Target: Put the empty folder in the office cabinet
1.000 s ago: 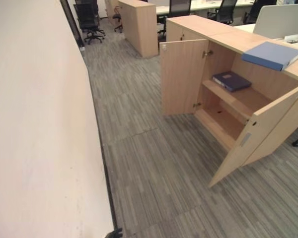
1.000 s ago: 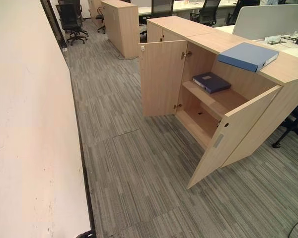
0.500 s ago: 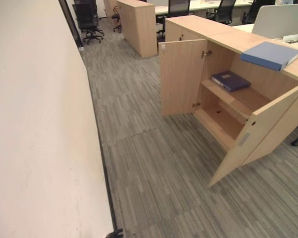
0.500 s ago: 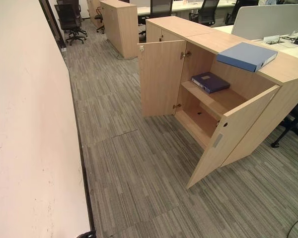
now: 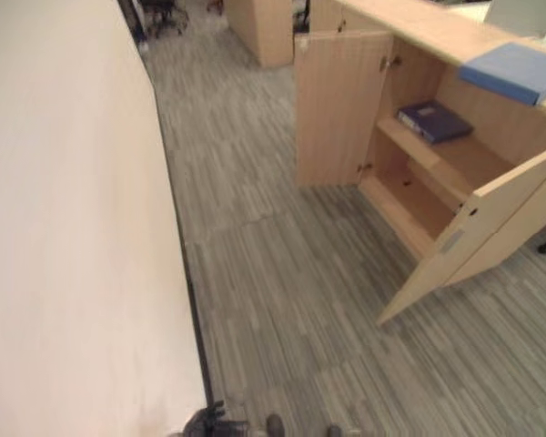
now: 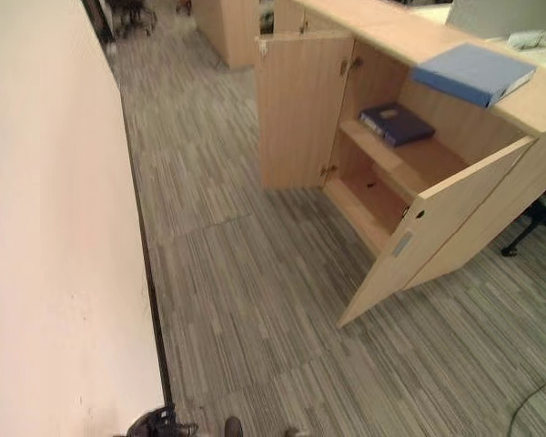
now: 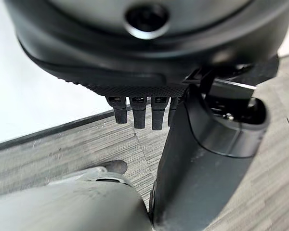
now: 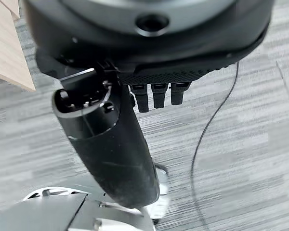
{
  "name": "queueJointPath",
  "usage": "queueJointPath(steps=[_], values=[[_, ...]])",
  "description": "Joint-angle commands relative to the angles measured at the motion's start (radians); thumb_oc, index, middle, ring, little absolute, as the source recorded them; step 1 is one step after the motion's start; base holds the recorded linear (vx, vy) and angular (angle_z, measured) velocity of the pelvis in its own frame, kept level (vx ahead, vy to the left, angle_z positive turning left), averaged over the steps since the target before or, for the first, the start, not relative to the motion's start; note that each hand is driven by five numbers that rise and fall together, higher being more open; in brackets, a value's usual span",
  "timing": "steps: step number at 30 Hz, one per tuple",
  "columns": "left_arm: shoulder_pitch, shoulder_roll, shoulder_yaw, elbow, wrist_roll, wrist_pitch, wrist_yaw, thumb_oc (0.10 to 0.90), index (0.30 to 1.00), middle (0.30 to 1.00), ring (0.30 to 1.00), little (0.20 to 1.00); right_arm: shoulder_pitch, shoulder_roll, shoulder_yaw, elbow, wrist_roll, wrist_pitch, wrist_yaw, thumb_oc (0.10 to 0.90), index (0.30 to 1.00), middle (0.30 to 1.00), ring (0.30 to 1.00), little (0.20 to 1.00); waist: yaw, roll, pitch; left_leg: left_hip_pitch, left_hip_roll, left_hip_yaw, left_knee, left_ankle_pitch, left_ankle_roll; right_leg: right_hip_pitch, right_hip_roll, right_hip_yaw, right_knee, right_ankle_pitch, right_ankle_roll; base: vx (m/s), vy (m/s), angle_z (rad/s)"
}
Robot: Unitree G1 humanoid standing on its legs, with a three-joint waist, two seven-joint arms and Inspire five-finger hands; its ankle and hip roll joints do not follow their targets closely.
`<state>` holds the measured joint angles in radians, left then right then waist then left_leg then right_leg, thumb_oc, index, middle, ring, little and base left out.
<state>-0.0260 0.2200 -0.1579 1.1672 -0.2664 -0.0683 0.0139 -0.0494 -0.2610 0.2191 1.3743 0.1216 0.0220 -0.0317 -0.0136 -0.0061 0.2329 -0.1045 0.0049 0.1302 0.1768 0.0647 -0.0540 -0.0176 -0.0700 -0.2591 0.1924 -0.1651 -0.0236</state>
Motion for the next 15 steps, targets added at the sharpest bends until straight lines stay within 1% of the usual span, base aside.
queueJointPath(steps=[1,2,3,4,5,6,7,8,9,10,11,12,13,14,15], values=[[0.041,-0.010,-0.042,0.002,-0.008,0.008,0.016,0.800,0.900,0.900,0.900,0.900,0.006,-0.062,0.019,-0.012,0.022,0.000,-0.025,0.800,0.900,0.900,0.900,0.900,-0.004,0.001,0.008,-0.091,0.060,-0.022,0.237,-0.096,0.023,0.013,-0.020,-0.025,-0.006,0.045,0.030,-0.02,-0.013,0.09],[0.041,-0.010,-0.042,0.002,-0.008,0.008,0.016,0.800,0.900,0.900,0.900,0.900,0.006,-0.062,0.019,-0.012,0.022,0.000,-0.025,0.800,0.900,0.900,0.900,0.900,-0.003,0.002,0.009,-0.092,0.062,-0.022,0.243,-0.100,0.022,0.013,-0.019,-0.025,-0.003,0.042,0.030,0.00,0.000,0.00],[0.040,-0.010,-0.042,-0.001,-0.012,0.008,0.017,0.800,0.900,0.900,0.900,0.900,0.005,-0.066,0.019,-0.011,0.020,0.002,-0.024,0.800,0.900,0.900,0.900,0.900,-0.005,0.004,0.011,-0.108,0.068,-0.019,0.247,-0.092,0.025,0.006,-0.023,-0.026,0.010,0.034,0.025,0.08,0.004,-0.01],[0.040,-0.009,-0.041,0.001,-0.012,0.008,0.018,0.800,0.900,0.900,0.900,0.900,0.003,-0.070,0.020,-0.008,0.017,0.003,-0.024,0.800,0.900,0.900,0.900,0.900,-0.003,0.008,0.013,-0.113,0.074,-0.019,0.248,-0.113,0.020,0.005,-0.021,-0.017,0.028,0.009,0.028,0.07,0.044,-0.01],[0.048,0.000,-0.031,0.004,-0.017,0.010,0.020,0.800,0.900,0.900,0.900,0.900,-0.007,-0.093,0.017,-0.037,0.019,0.021,-0.015,0.800,0.900,0.900,0.900,0.900,-0.003,0.003,0.016,-0.140,0.082,-0.001,0.208,-0.097,0.031,-0.024,-0.033,-0.019,0.055,0.008,0.022,0.06,0.041,0.05],[0.048,0.000,-0.031,0.004,-0.017,0.010,0.020,0.800,0.900,0.900,0.900,0.900,-0.007,-0.093,0.017,-0.037,0.019,0.021,-0.015,0.800,0.900,0.900,0.900,0.900,-0.003,0.003,0.016,-0.141,0.082,-0.001,0.207,-0.097,0.031,-0.025,-0.033,-0.019,0.055,0.008,0.022,-0.01,0.054,0.08],[0.044,0.006,-0.026,-0.010,-0.029,0.010,0.023,0.800,0.900,0.900,0.900,0.900,-0.003,-0.087,0.023,-0.077,0.014,0.012,-0.026,0.800,0.900,0.900,0.900,0.900,-0.001,-0.001,0.023,-0.151,0.089,0.005,0.185,-0.089,0.029,-0.029,-0.039,-0.019,0.061,0.003,0.024,0.02,0.040,0.05],[0.049,0.005,-0.023,-0.022,-0.036,0.007,0.033,0.800,0.900,0.900,0.900,0.900,0.005,-0.076,0.028,-0.091,0.014,0.011,-0.036,0.800,0.900,0.900,0.900,0.900,0.003,-0.001,0.031,-0.159,0.094,0.010,0.163,-0.073,0.026,-0.032,-0.043,-0.015,0.067,0.000,0.024,0.08,0.106,0.03],[0.058,0.002,-0.016,-0.022,-0.044,0.005,0.039,0.800,0.900,0.900,0.900,0.900,0.023,-0.059,0.037,-0.097,0.013,0.009,-0.040,0.800,0.900,0.900,0.900,0.900,0.011,0.007,0.045,-0.182,0.110,0.014,0.119,-0.018,0.010,-0.022,-0.045,-0.012,0.063,-0.006,0.029,0.08,0.092,0.01],[0.058,0.002,-0.016,-0.022,-0.044,0.005,0.039,0.800,0.900,0.900,0.900,0.900,0.023,-0.059,0.037,-0.097,0.013,0.009,-0.040,0.800,0.900,0.900,0.900,0.900,0.011,0.007,0.045,-0.182,0.110,0.014,0.119,-0.018,0.010,-0.022,-0.045,-0.012,0.063,-0.006,0.029,0.18,0.138,0.01],[0.065,0.001,-0.009,-0.021,-0.054,0.005,0.046,0.800,0.900,0.900,0.900,0.900,0.029,-0.051,0.037,-0.104,0.019,0.009,-0.044,0.800,0.900,0.900,0.900,0.900,0.017,0.017,0.050,-0.194,0.125,0.031,0.074,0.027,-0.003,-0.006,-0.048,-0.007,0.055,-0.005,0.036,0.11,0.072,0.00],[0.065,0.001,-0.009,-0.021,-0.054,0.005,0.046,0.800,0.900,0.900,0.900,0.900,0.029,-0.051,0.037,-0.104,0.019,0.009,-0.044,0.800,0.900,0.900,0.900,0.900,0.017,0.017,0.050,-0.193,0.125,0.031,0.074,0.027,-0.003,-0.006,-0.048,-0.007,0.055,-0.005,0.036,0.26,0.185,0.04],[0.070,-0.006,-0.001,-0.005,-0.055,0.006,0.045,0.800,0.900,0.900,0.900,0.900,0.027,-0.047,0.039,-0.098,0.016,0.010,-0.040,0.800,0.900,0.900,0.900,0.900,0.020,0.027,0.045,-0.169,0.131,0.044,0.028,0.030,-0.006,0.008,-0.049,0.002,0.050,-0.013,0.049,0.25,0.176,-0.02],[0.074,-0.009,0.002,0.007,-0.053,0.006,0.045,0.800,0.900,0.900,0.900,0.900,0.024,-0.045,0.038,-0.092,0.011,0.010,-0.038,0.800,0.900,0.900,0.900,0.900,0.021,0.034,0.037,-0.160,0.127,0.046,0.012,0.024,-0.004,0.019,-0.051,0.006,0.048,-0.019,0.059,0.25,0.176,-0.09],[0.073,-0.009,0.002,0.007,-0.053,0.006,0.045,0.800,0.900,0.900,0.900,0.900,0.024,-0.045,0.038,-0.092,0.011,0.010,-0.038,0.800,0.900,0.900,0.900,0.900,0.021,0.034,0.037,-0.159,0.127,0.046,0.012,0.024,-0.004,0.019,-0.051,0.007,0.048,-0.019,0.059,0.16,0.112,-0.17]])
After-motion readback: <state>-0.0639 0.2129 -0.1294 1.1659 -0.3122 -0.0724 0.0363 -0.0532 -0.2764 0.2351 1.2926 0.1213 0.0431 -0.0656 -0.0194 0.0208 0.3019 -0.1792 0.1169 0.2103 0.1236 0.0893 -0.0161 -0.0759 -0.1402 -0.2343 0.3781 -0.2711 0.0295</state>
